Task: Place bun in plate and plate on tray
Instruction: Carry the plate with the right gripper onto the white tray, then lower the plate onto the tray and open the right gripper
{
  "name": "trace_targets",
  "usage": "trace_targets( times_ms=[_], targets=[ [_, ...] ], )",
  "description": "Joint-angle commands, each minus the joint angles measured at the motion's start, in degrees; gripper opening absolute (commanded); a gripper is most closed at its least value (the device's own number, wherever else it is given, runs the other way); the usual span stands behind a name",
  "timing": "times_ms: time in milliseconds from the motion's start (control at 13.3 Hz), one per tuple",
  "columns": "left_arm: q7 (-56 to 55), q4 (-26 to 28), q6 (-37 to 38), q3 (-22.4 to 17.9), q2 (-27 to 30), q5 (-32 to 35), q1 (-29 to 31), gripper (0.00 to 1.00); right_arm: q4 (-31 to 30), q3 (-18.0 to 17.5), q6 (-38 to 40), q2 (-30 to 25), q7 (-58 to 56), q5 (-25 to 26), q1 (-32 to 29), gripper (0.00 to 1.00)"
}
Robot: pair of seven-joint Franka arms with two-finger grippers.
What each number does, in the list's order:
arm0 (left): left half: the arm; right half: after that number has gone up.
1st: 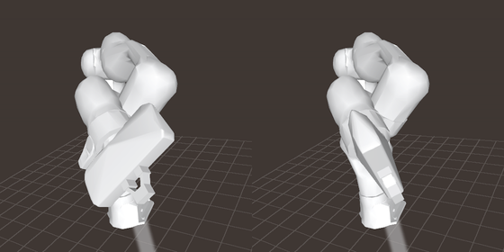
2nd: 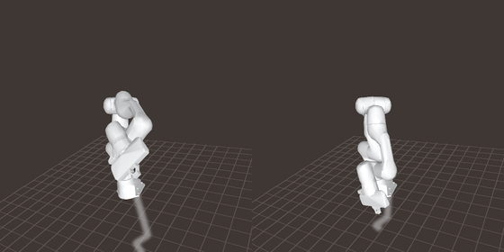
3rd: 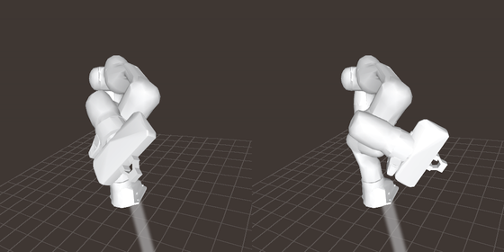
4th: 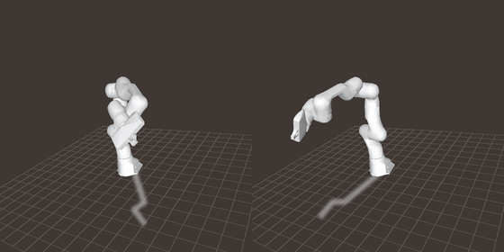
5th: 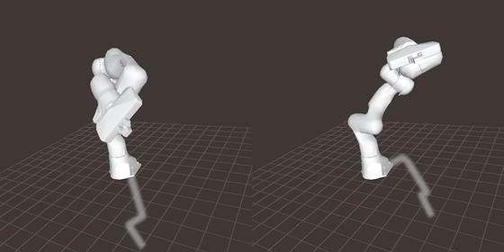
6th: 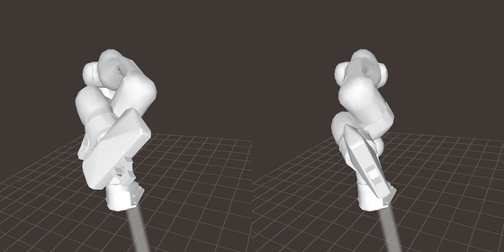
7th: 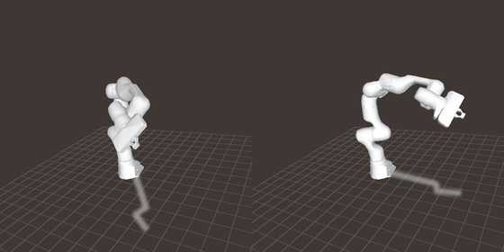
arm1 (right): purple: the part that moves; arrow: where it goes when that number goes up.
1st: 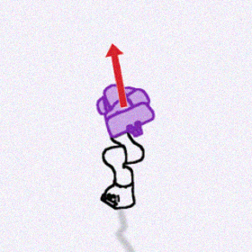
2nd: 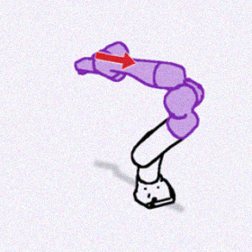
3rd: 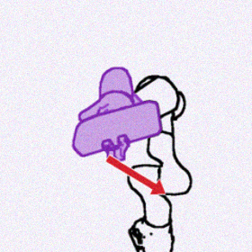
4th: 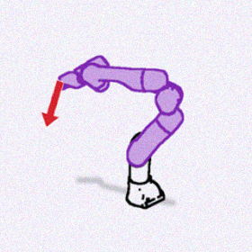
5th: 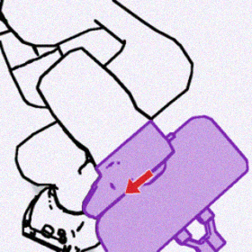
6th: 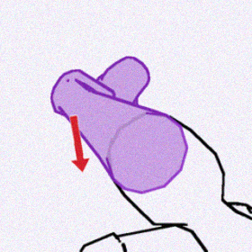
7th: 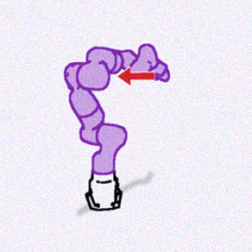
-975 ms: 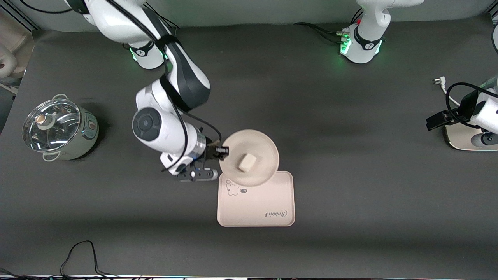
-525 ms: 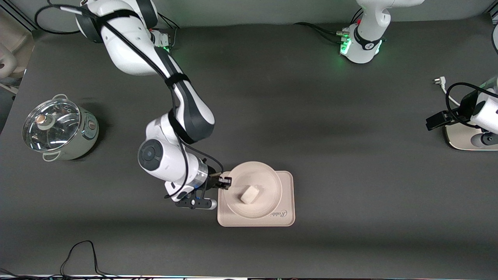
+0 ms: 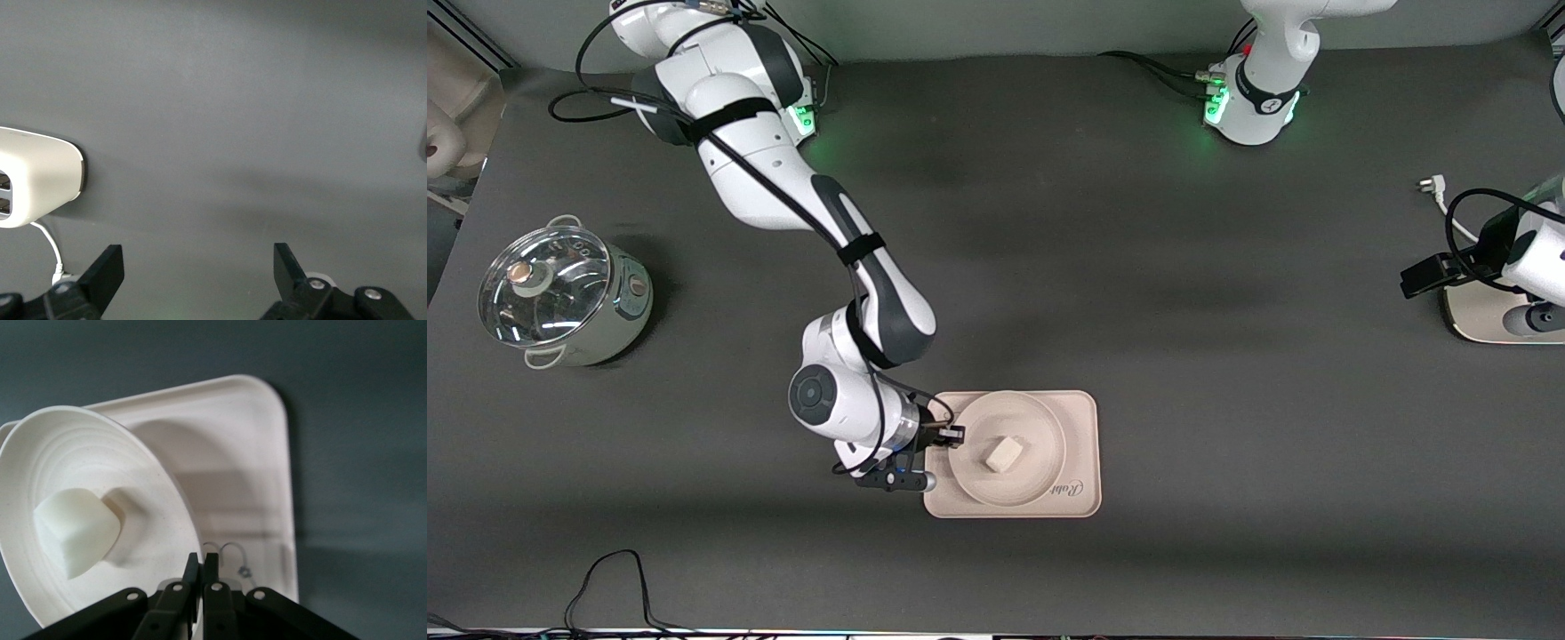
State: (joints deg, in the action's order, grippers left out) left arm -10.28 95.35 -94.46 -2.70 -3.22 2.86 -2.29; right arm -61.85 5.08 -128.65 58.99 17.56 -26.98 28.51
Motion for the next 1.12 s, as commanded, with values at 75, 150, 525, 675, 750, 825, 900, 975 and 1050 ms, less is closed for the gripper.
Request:
trace_targets(
  times_ms=[75,150,525,675,750,825,900,975,1050],
  targets=[
    [0.7,-0.9,0.9,-0.4,-0.1,0.7,-0.6,1.00,2.5,-1.0,-0.2,1.1,-1.6,-1.7,-0.7,0.00],
    [0.6,-0.9,0.9,-0.4,-0.1,0.7,-0.6,1.00,2.5,-1.0,-0.9,1.3,-1.6,-1.7,-0.7,0.00],
    [0.7,-0.9,0.9,-0.4,-0.1,0.7,-0.6,1.00,2.5,-1.0,-1.9,3.1,-1.6,-1.6,-0.6,0.00],
    [0.7,-0.9,0.9,-0.4,-0.1,0.7,-0.6,1.00,2.7,-1.1,-1.9,3.3,-1.8,-1.6,-0.8,0.06],
    [0.6,-0.9,0.9,-0.4,-0.1,0.7,-0.6,1.00,2.7,-1.1,-1.9,3.3,-3.0,-1.6,-0.7,0.74],
    [0.6,-0.9,0.8,-0.4,-0.1,0.7,-0.6,1.00,2.7,-1.1,-1.9,3.3,-3.3,-1.7,-0.7,0.79],
    [0.6,-0.9,0.8,-0.4,-0.1,0.7,-0.6,1.00,2.7,-1.1,-1.9,3.2,-3.3,-1.6,-0.6,0.96],
    [0.7,-0.9,0.8,-0.4,-0.1,0.7,-0.6,1.00,2.7,-1.1,-1.9,3.1,-3.3,-1.6,-0.6,1.00],
    [0.6,-0.9,0.9,-0.4,-0.1,0.7,-0.6,1.00,2.7,-1.1,-1.8,2.5,-3.2,-1.6,-0.6,1.00]
  ],
)
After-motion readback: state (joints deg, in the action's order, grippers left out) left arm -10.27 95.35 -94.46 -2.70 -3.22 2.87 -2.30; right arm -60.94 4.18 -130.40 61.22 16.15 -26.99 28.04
